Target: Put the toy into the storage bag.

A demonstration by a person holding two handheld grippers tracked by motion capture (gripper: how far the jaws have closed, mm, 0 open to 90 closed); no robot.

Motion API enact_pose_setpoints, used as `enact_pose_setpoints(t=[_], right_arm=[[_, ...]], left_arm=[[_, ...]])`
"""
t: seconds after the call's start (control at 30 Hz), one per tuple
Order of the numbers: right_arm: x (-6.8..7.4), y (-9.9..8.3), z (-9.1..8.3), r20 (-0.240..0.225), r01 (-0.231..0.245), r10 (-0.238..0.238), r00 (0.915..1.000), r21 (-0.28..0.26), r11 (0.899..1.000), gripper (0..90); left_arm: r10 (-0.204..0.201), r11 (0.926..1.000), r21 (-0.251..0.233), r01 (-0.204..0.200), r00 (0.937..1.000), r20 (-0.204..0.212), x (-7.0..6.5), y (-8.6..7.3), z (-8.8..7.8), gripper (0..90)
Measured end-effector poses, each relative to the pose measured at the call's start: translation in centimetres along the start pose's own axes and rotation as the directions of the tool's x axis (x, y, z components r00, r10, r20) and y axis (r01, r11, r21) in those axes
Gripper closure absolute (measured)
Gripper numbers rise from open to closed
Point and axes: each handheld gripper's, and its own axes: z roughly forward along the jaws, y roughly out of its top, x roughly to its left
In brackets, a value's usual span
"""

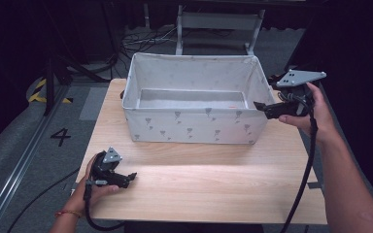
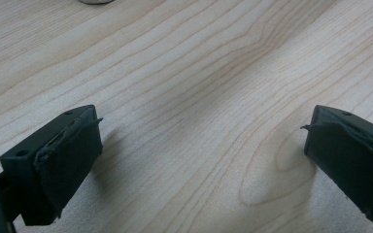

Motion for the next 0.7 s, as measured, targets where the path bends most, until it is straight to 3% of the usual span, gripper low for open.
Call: enact_pose_setpoints(t=[0.27,0.4,0.7], right_arm=[[1.4,-2.3,-1.3,0.055,0.025,-0.026,0.9981,0.029,0.999,17.1],[2.0,-3.9,-1.9,0.059,0.037,-0.040,0.9975,0.040,0.998,16.9],[2.9,-7.5,-2.2,0.105,0.032,-0.040,0.9936,0.074,0.997,16.9]], left_arm=[[-0.002,1.0000,-0.001,0.002,1.0000,-0.001,0.0,0.0,0.0,0.5],[-0.002,1.0000,0.000,0.002,1.0000,-0.001,0.0,0.0,0.0,0.5],[-0.004,1.0000,-0.001,0.004,1.0000,-0.003,0.0,0.0,0.0,0.5]])
